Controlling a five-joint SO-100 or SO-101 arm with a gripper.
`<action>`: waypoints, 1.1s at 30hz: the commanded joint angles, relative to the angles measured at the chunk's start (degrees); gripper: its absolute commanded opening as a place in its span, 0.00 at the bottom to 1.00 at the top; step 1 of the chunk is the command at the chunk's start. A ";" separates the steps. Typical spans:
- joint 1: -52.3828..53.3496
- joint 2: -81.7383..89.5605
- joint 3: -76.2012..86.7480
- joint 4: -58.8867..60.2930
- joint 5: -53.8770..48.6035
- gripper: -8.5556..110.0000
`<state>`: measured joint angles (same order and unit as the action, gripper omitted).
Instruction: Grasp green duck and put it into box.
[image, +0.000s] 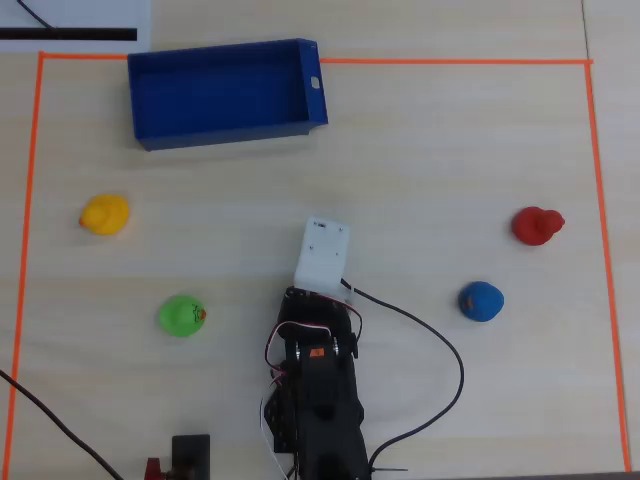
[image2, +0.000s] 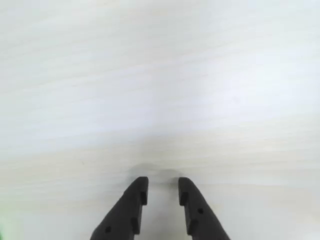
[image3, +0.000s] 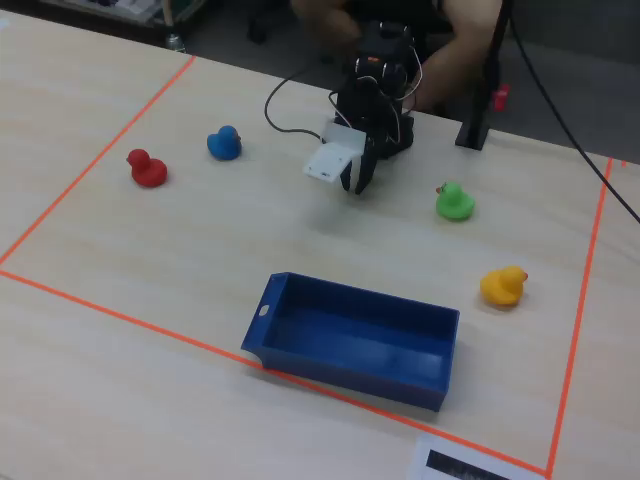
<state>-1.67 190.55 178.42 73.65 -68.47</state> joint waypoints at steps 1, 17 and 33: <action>0.88 -0.79 -0.18 1.05 0.00 0.12; -0.09 -0.79 -0.18 0.88 -0.53 0.07; 3.69 -8.26 -21.53 4.57 0.44 0.19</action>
<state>1.23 186.33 169.54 76.55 -68.12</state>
